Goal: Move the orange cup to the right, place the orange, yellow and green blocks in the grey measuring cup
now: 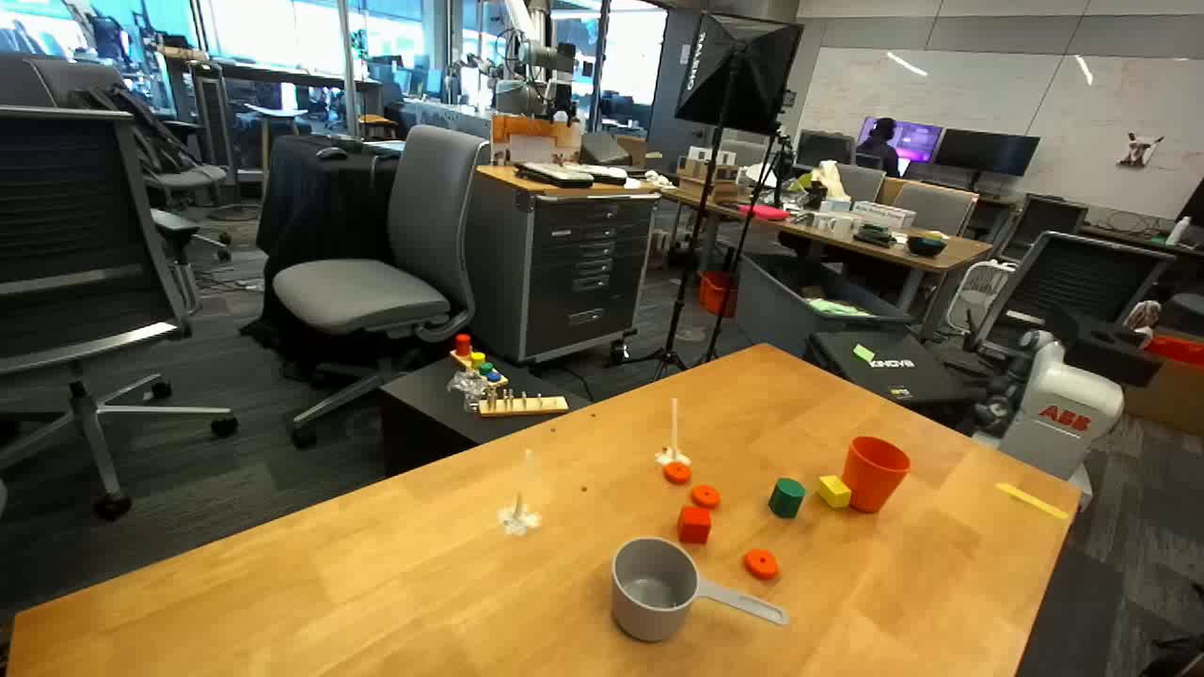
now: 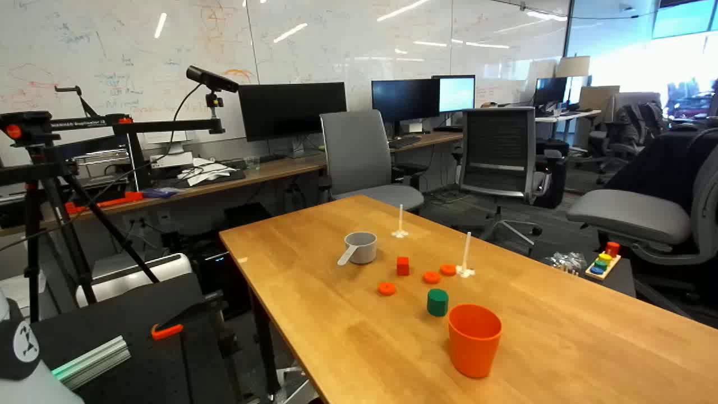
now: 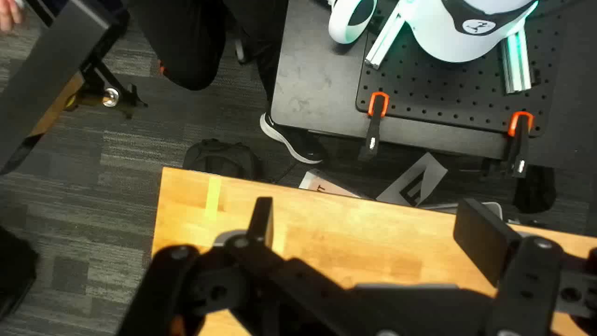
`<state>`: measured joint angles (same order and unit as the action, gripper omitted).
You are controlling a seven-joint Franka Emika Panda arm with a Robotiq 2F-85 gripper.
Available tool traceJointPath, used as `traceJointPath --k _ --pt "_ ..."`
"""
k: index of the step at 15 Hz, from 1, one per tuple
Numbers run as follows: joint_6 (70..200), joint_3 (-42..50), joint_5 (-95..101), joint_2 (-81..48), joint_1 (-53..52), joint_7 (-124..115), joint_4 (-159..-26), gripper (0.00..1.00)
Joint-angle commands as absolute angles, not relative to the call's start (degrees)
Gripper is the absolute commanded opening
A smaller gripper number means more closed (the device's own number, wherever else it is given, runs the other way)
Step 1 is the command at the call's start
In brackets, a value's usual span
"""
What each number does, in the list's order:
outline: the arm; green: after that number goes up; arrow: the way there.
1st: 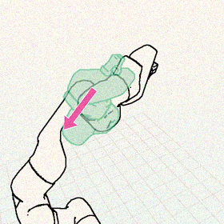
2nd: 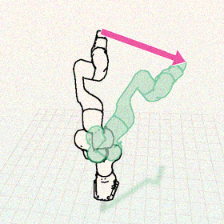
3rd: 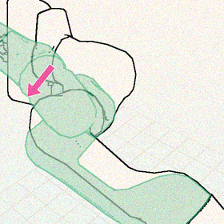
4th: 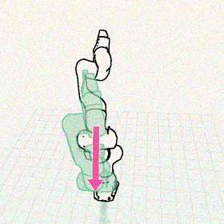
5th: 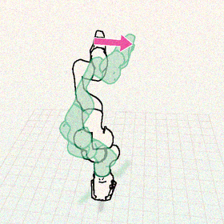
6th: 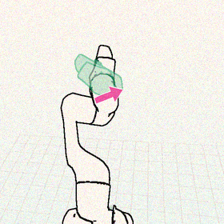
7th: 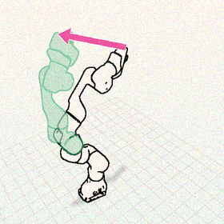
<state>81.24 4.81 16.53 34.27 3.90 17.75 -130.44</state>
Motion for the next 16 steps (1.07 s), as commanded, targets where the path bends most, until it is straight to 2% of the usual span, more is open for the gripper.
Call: traceJointPath --k 1,9,16 --pt "80.9 5.8 16.9 34.3 2.5 17.2 -130.2 1.00" --pt "80.9 5.8 16.9 34.5 2.5 17.2 -130.0 1.00" --pt "94.6 7.6 19.8 16.2 6.0 7.3 -124.2 1.00"
